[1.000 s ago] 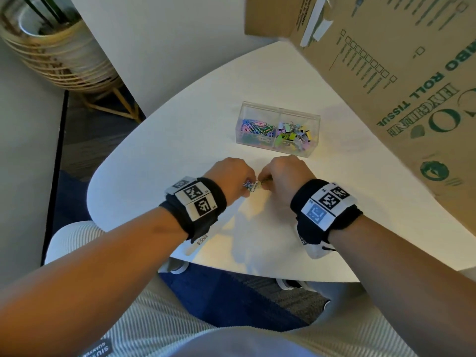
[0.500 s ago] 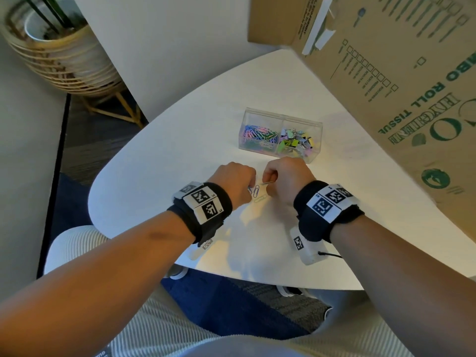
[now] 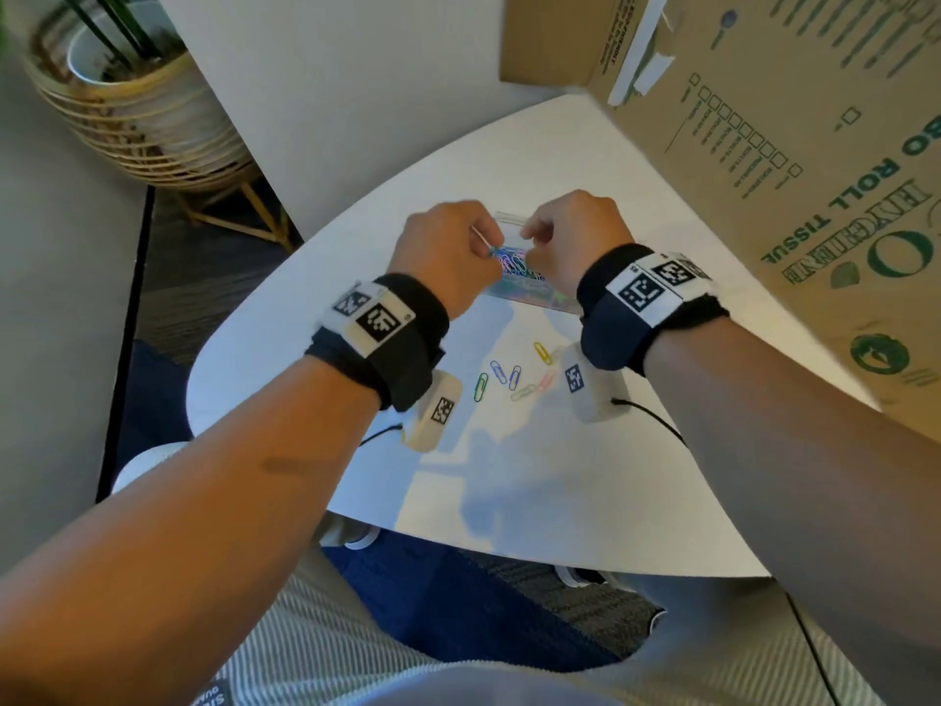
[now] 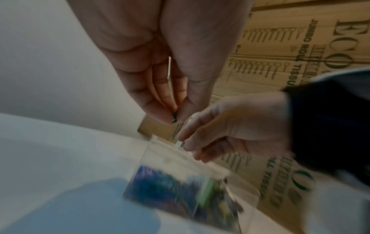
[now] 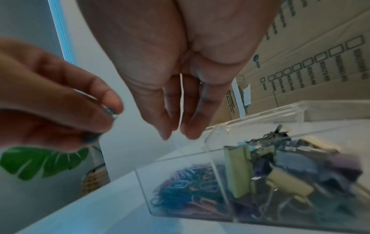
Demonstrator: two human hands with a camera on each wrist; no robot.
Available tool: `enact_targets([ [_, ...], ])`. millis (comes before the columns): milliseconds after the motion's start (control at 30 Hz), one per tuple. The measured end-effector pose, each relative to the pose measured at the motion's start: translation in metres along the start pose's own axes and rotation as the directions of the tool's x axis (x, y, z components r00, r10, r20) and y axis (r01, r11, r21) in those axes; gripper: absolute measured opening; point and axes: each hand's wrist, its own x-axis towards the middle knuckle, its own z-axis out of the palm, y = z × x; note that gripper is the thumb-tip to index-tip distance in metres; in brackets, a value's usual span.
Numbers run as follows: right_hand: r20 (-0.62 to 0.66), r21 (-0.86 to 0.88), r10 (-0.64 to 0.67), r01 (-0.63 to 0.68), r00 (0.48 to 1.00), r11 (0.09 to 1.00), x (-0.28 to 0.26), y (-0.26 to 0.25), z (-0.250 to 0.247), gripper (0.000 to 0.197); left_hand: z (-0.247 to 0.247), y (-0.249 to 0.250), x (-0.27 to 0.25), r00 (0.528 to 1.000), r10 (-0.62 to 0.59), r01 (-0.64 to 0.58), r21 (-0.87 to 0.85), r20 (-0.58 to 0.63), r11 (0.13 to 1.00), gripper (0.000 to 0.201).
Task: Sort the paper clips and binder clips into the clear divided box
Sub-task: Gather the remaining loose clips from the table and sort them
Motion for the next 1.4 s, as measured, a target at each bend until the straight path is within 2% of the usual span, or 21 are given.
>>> enact_targets([
  [100, -0.137, 0.129, -0.005, 0.023, 0.991, 0.991, -0.020, 0.005, -0.001, 0.020, -0.001, 0.011, 0.022, 0.999, 0.015, -0.015, -0.002, -0.034, 1.000, 0.018],
  [167, -0.142, 0.185, -0.004, 0.031, 0.990, 0.982, -0.036, 0.011, 0.003, 0.019, 0.004, 0.016, 0.034, 0.999, 0.021, -0.021, 0.019, -0.026, 1.000, 0.019],
  [267, -0.038, 0.144, -0.018, 0.023, 0.999, 0.989, -0.058, 0.023, 0.013, 0.021, 0.012, 0.019, 0.044, 0.999, 0.034, -0.035, 0.052, 0.021, 0.998, 0.023],
  [367, 0.133, 0.034, -0.045, 0.041, 0.990, 0.999, -0.073, 0.038, 0.023, 0.024, 0.009, 0.017, 0.038, 0.991, 0.109, -0.118, 0.116, 0.076, 0.986, 0.031],
  [433, 0.247, -0.042, -0.025, 0.036, 0.969, 0.998, -0.080, 0.047, 0.029, 0.040, 0.004, 0.013, 0.022, 0.980, 0.175, -0.190, 0.176, 0.095, 0.966, 0.027],
  [500, 0.312, -0.096, 0.004, 0.027, 0.950, 0.995, -0.083, 0.054, 0.034, 0.060, 0.004, 0.001, 0.002, 0.969, 0.181, -0.219, 0.247, 0.169, 0.944, 0.027],
  [567, 0.336, -0.135, 0.011, 0.037, 0.942, 0.990, -0.081, 0.059, 0.040, 0.073, 0.007, -0.017, -0.016, 0.923, 0.127, -0.252, 0.321, 0.364, 0.913, 0.029],
  [633, 0.341, -0.155, -0.006, 0.063, 0.940, 0.986, -0.077, 0.058, 0.042, 0.069, 0.013, -0.033, -0.031, 0.817, 0.068, -0.336, 0.377, 0.573, 0.863, 0.042],
  [667, 0.343, -0.165, -0.026, 0.088, 0.939, 0.982, -0.074, 0.056, 0.043, 0.063, 0.015, -0.039, -0.035, 0.768, 0.047, -0.375, 0.388, 0.639, 0.842, 0.052],
  [733, 0.352, -0.208, -0.077, 0.158, 0.933, 0.965, -0.068, 0.049, 0.043, 0.041, 0.021, -0.042, -0.038, 0.718, 0.052, -0.435, 0.389, 0.694, 0.812, 0.063],
  [800, 0.335, -0.250, -0.108, 0.199, 0.936, 0.948, -0.063, 0.041, 0.042, 0.017, 0.028, -0.038, -0.035, 0.692, 0.098, -0.516, 0.394, 0.715, 0.761, 0.063],
  [867, 0.304, -0.256, -0.122, 0.204, 0.945, 0.945, -0.058, 0.037, 0.044, 0.014, 0.034, -0.031, -0.032, 0.673, 0.136, -0.578, 0.403, 0.727, 0.709, 0.058],
  [967, 0.310, -0.231, -0.111, 0.188, 0.944, 0.955, -0.054, 0.039, 0.044, 0.031, 0.040, -0.027, -0.027, 0.687, 0.144, -0.576, 0.413, 0.712, 0.705, 0.045],
  [1100, 0.329, -0.181, -0.051, 0.116, 0.943, 0.977, -0.065, 0.042, 0.038, 0.060, 0.040, -0.033, -0.024, 0.752, 0.138, -0.507, 0.432, 0.645, 0.746, 0.030],
  [1167, 0.359, -0.200, -0.020, 0.098, 0.933, 0.975, -0.068, 0.042, 0.039, 0.072, 0.040, -0.035, -0.025, 0.767, 0.133, -0.491, 0.440, 0.628, 0.752, 0.025],
  [1200, 0.368, -0.230, -0.023, 0.115, 0.930, 0.966, -0.068, 0.042, 0.041, 0.066, 0.040, -0.035, -0.025, 0.769, 0.131, -0.488, 0.442, 0.626, 0.753, 0.024],
  [1300, 0.330, -0.271, -0.070, 0.165, 0.941, 0.948, -0.067, 0.037, 0.046, 0.016, 0.040, -0.033, -0.026, 0.768, 0.140, -0.498, 0.446, 0.625, 0.744, 0.023],
  [1333, 0.319, -0.288, -0.082, 0.179, 0.944, 0.941, -0.068, 0.035, 0.047, 0.012, 0.040, -0.032, -0.027, 0.767, 0.144, -0.508, 0.454, 0.626, 0.732, 0.024],
  [1400, 0.314, -0.330, -0.112, 0.219, 0.943, 0.918, -0.069, 0.032, 0.052, 0.018, 0.040, -0.031, -0.028, 0.766, 0.147, -0.526, 0.479, 0.626, 0.703, 0.025],
])
